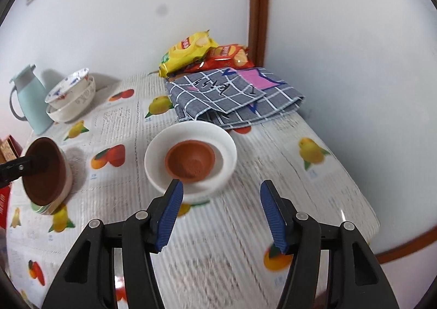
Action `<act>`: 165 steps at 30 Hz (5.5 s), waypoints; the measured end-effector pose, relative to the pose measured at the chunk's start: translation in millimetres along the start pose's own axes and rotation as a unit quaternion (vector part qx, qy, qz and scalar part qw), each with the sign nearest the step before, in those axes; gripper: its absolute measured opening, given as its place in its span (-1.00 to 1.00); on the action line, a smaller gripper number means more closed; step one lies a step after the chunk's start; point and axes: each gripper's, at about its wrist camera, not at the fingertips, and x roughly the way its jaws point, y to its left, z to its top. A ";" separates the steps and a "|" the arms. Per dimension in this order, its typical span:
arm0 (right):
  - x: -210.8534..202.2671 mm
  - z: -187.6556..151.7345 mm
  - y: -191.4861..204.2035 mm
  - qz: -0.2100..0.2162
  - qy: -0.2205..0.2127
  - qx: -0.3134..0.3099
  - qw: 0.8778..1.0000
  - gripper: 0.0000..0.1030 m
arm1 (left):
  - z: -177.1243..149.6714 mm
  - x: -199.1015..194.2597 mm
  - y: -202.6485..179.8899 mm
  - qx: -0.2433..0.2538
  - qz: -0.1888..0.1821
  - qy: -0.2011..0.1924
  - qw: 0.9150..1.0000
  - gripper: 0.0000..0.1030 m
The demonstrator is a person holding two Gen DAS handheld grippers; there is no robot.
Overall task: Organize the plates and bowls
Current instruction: 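Carry the brown saucer in the left gripper onto the saucer in the white bowl, then open the left gripper to release the brown saucer, then grasp the white bowl's rim with both grippers on opposite sides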
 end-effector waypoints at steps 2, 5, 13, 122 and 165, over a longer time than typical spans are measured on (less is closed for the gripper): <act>-13.4 -6.2 -5.7 -0.003 -0.006 0.012 1.000 0.13 | -5.3 -4.3 -6.6 -0.001 -0.005 -0.001 1.000 -0.82; -31.7 -10.6 -12.5 -0.015 -0.021 0.031 0.999 0.13 | -12.0 -11.2 -17.9 0.004 -0.011 -0.004 1.000 -0.82; -70.0 -21.7 -28.7 -0.024 -0.044 0.073 0.996 0.13 | -19.9 -27.0 -40.5 0.032 -0.020 -0.009 0.999 -0.82; -11.4 -1.1 -36.5 0.054 -0.013 -0.017 0.998 0.24 | 12.8 61.5 -92.5 0.030 0.042 0.026 0.998 0.02; 103.9 33.3 -19.0 -0.002 0.071 0.009 0.997 -0.06 | 43.0 144.5 -53.0 0.017 0.033 0.095 0.995 0.10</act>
